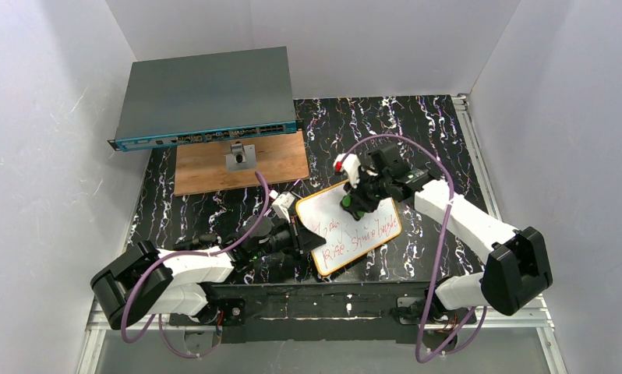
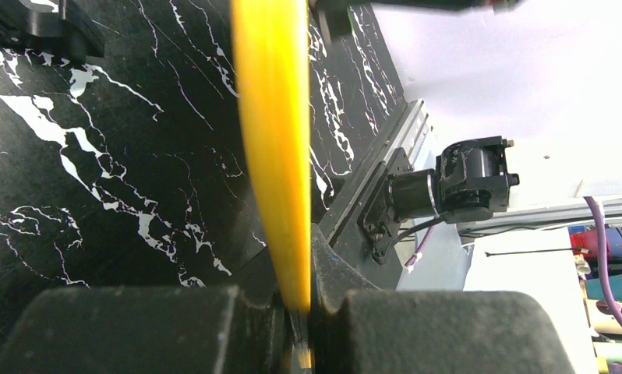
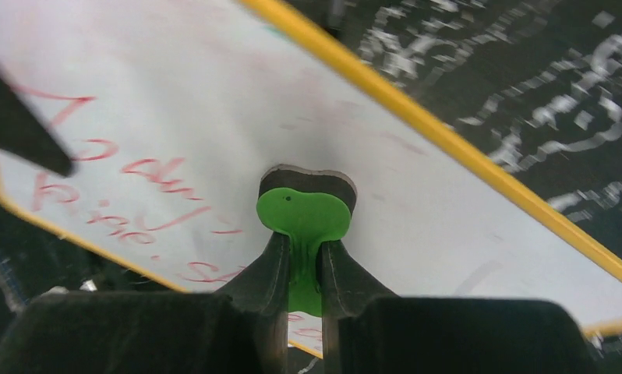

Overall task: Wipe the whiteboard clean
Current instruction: Erase the whiteboard at the center of the board.

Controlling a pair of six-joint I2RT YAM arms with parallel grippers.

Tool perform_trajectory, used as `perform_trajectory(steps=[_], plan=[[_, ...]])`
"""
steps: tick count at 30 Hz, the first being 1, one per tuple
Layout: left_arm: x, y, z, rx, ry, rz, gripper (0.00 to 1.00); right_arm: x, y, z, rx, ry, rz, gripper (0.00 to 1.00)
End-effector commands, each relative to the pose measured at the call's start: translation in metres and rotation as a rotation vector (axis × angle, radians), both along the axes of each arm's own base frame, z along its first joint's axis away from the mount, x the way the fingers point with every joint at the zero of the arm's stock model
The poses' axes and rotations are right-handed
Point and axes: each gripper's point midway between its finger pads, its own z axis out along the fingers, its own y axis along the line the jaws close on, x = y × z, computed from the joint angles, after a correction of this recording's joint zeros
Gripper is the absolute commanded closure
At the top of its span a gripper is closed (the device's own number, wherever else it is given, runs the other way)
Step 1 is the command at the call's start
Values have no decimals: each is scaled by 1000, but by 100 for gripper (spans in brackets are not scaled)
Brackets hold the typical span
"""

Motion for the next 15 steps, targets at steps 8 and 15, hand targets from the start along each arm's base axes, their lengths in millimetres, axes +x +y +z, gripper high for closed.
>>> perform_trajectory(steps=[8, 15], plan=[[-6, 0, 69, -138, -232, -53, 100, 7, -12, 4, 42, 26, -45, 99], [-4, 15, 71, -103, -264, -22, 100, 5, -42, 23, 116, -30, -62, 99]])
